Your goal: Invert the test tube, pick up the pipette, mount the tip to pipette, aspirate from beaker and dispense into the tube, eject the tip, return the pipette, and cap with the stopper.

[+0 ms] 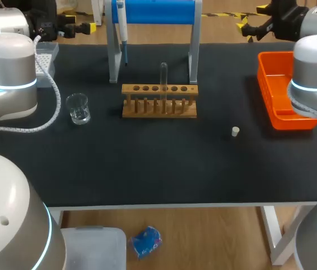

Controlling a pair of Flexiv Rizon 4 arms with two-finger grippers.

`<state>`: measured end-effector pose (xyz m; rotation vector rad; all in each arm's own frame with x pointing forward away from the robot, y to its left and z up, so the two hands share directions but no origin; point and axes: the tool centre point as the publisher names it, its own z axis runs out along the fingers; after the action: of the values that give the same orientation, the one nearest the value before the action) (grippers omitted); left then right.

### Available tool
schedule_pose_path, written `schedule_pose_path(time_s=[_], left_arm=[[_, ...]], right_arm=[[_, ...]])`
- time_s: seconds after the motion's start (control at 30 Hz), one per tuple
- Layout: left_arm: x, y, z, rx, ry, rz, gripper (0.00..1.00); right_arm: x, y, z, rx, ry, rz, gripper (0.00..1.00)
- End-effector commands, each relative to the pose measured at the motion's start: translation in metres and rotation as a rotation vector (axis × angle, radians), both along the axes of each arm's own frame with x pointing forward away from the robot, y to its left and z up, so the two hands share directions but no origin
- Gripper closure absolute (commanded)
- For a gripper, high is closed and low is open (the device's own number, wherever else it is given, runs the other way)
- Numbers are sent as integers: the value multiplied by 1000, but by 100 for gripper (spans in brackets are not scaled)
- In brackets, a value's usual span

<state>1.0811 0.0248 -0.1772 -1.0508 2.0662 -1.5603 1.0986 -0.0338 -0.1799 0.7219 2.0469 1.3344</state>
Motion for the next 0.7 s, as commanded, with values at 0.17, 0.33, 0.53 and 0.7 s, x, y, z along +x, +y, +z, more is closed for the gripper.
schedule_pose_path(time_s=[0.17,0.33,0.53,0.7], left_arm=[[-16,2,7,-24,-36,-147,0],[-27,0,11,-6,-65,-242,0],[-38,-3,16,-24,-101,-351,0],[-47,-8,22,-24,-115,-426,0]], right_arm=[[-14,-4,8,61,-21,150,0],[-30,2,17,126,-39,277,0],[-51,12,27,194,-39,468,0],[-60,15,32,231,-24,561,0]])
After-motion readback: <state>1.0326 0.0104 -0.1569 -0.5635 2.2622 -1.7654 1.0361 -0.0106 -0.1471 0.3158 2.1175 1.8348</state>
